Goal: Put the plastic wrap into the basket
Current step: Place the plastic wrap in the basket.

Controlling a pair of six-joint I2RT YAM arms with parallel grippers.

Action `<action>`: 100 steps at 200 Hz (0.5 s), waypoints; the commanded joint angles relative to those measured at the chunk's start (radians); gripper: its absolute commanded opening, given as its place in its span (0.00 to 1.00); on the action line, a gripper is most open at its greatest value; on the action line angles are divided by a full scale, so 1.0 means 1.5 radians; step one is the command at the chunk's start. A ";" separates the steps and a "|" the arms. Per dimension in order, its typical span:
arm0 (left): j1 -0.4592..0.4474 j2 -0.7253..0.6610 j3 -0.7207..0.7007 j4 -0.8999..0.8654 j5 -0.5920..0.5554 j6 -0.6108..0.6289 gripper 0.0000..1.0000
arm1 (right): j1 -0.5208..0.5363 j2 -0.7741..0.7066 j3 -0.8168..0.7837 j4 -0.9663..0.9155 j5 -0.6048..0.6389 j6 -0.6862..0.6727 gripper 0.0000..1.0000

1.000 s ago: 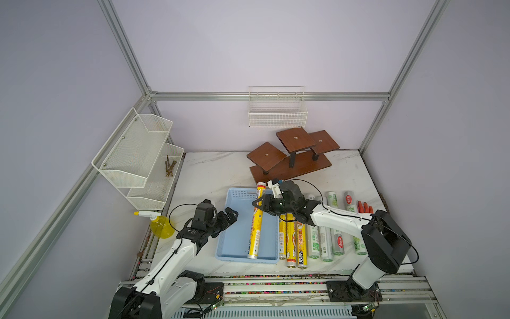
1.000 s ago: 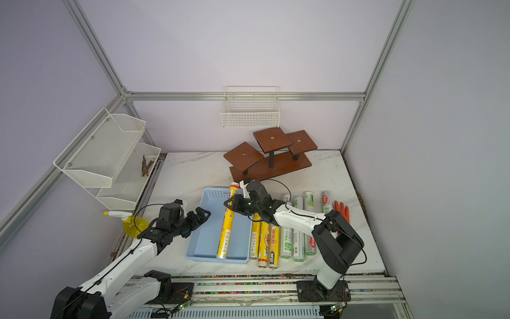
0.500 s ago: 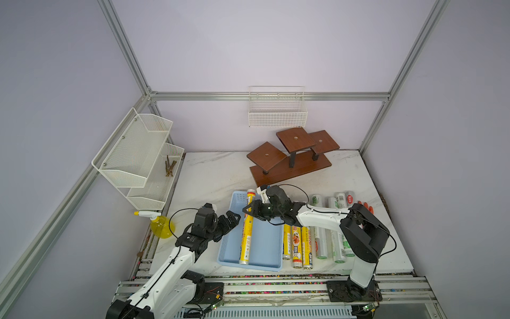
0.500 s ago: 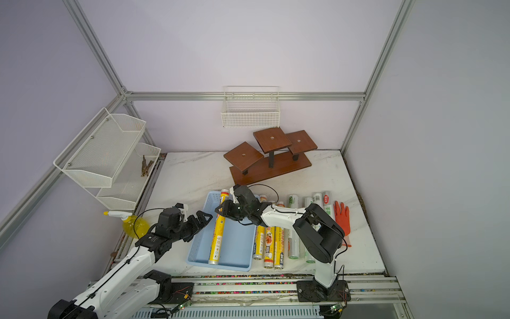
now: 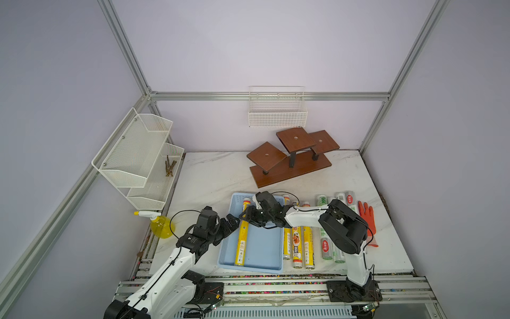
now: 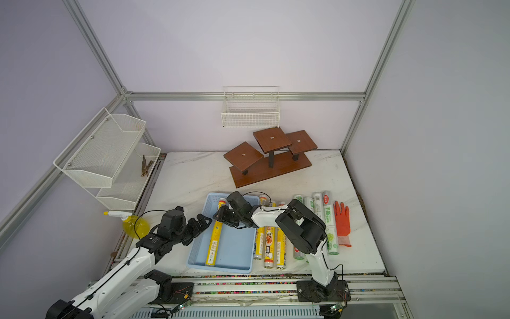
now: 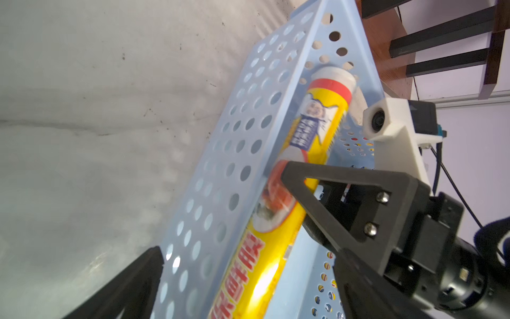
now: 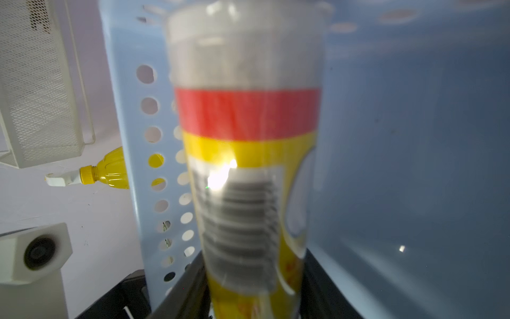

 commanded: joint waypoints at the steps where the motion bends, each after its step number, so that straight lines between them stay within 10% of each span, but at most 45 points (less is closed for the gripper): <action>1: -0.007 -0.013 0.026 -0.010 -0.009 0.023 1.00 | 0.004 0.010 0.039 0.004 0.005 0.002 0.57; 100: -0.012 -0.042 0.026 -0.042 -0.033 0.014 1.00 | -0.016 0.066 0.090 0.014 -0.053 -0.025 0.46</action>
